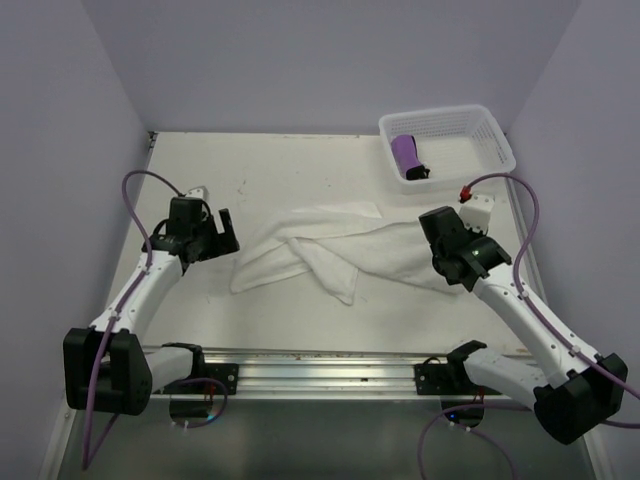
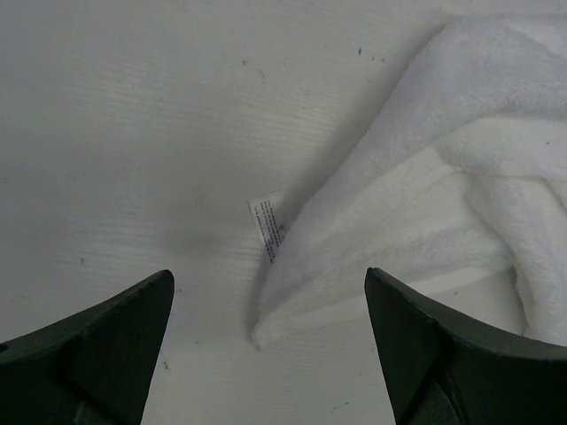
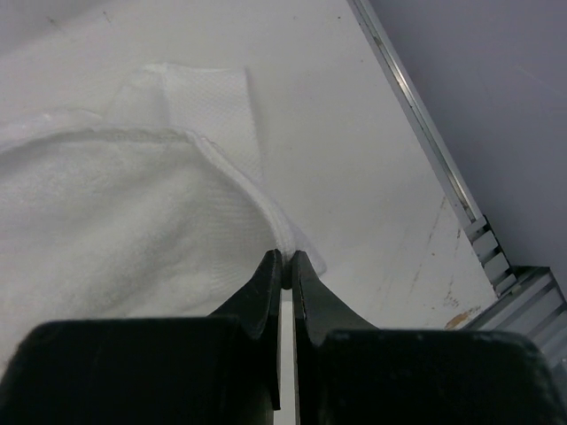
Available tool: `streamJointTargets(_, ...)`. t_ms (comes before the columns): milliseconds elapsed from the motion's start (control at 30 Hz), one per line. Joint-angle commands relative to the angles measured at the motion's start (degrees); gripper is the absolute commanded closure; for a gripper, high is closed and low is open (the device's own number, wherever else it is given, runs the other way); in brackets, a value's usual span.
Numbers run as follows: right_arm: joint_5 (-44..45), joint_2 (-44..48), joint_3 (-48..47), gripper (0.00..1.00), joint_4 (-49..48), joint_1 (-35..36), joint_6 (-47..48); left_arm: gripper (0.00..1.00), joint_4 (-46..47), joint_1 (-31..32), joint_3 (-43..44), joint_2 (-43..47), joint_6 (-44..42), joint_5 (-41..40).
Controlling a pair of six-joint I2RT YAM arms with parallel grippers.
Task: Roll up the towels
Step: Flatten the towel
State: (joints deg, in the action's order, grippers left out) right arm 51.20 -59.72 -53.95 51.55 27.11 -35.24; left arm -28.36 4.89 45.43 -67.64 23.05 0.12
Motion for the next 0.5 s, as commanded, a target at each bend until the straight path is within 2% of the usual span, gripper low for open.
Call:
streamJointTargets(0, -2.23, 1.01, 0.86, 1.0, -4.26, -3.72, 2.28, 0.08, 1.11, 0.38, -0.96, -0.3, -0.64, 3.75)
streamJointTargets(267, -4.79, 0.31, 1.57, 1.0, -5.23, -9.0, 2.29, 0.09, 0.59, 6.09, -1.22, -2.58, 2.79, 1.2)
streamJointTargets(367, -6.8, 0.48, 1.83, 1.0, -6.28, -11.37, 2.81, 0.09, -1.42, 7.15, -1.04, -3.9, 2.88, -2.03)
streamJointTargets(467, -9.79, 1.1, 2.45, 1.0, -7.95, -14.97, 3.51, 0.09, -2.49, 7.24, -2.09, -3.65, 3.06, -1.97)
